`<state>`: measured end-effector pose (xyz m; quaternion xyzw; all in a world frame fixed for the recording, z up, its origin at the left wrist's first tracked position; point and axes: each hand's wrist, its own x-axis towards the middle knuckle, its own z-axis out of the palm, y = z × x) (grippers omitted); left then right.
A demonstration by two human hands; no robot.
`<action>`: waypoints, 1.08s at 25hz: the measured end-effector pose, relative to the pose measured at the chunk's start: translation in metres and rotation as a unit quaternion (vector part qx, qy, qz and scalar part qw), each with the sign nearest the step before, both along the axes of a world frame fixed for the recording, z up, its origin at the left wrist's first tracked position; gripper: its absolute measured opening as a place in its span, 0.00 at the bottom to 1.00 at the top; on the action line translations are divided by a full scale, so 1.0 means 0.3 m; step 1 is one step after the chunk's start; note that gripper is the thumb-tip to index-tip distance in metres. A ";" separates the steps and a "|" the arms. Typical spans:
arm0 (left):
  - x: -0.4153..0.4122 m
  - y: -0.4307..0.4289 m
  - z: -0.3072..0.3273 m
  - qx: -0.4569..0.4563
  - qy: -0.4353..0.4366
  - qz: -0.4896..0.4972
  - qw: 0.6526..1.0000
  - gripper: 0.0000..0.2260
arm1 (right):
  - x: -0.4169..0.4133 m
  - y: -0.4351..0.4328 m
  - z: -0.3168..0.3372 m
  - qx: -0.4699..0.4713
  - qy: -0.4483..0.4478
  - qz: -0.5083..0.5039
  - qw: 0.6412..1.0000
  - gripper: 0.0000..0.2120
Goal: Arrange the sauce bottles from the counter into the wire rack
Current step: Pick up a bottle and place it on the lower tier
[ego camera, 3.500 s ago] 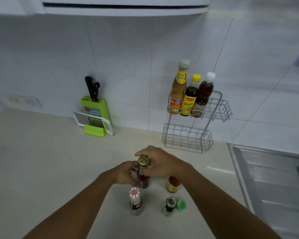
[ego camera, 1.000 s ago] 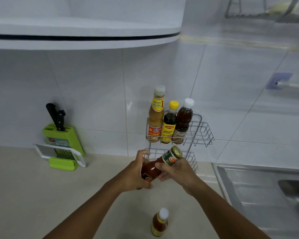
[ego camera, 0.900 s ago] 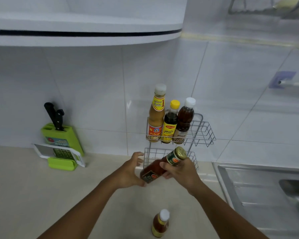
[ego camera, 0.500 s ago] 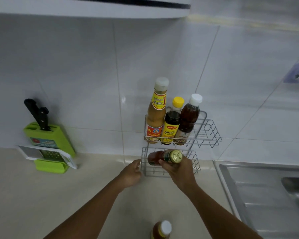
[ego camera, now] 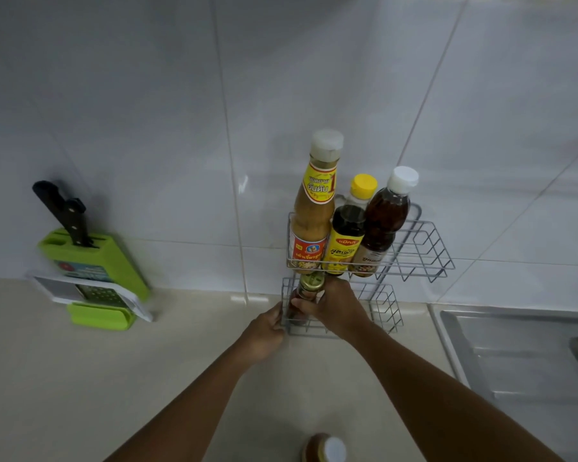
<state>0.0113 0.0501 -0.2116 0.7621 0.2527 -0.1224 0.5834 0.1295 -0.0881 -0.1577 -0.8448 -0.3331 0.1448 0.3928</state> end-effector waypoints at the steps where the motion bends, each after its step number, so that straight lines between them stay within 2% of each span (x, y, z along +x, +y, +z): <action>1: 0.001 0.002 -0.007 0.003 0.001 0.000 1.000 0.38 | 0.006 0.004 0.001 -0.011 -0.005 0.011 1.000 0.15; 5: 0.009 0.010 -0.029 0.001 -0.001 0.004 1.000 0.39 | 0.029 0.005 0.022 -0.053 0.039 0.077 0.995 0.26; 10: 0.011 0.011 -0.049 -0.001 -0.007 0.005 1.000 0.40 | 0.045 0.029 0.012 -0.067 0.026 0.094 0.993 0.24; 21: 0.010 -0.002 -0.020 -0.013 -0.014 0.024 1.000 0.36 | 0.075 0.069 -0.024 -0.102 0.018 0.065 0.992 0.33; 27: -0.013 -0.010 0.007 -0.018 -0.019 0.023 0.999 0.34 | 0.050 0.054 -0.034 -0.071 0.009 0.057 0.996 0.27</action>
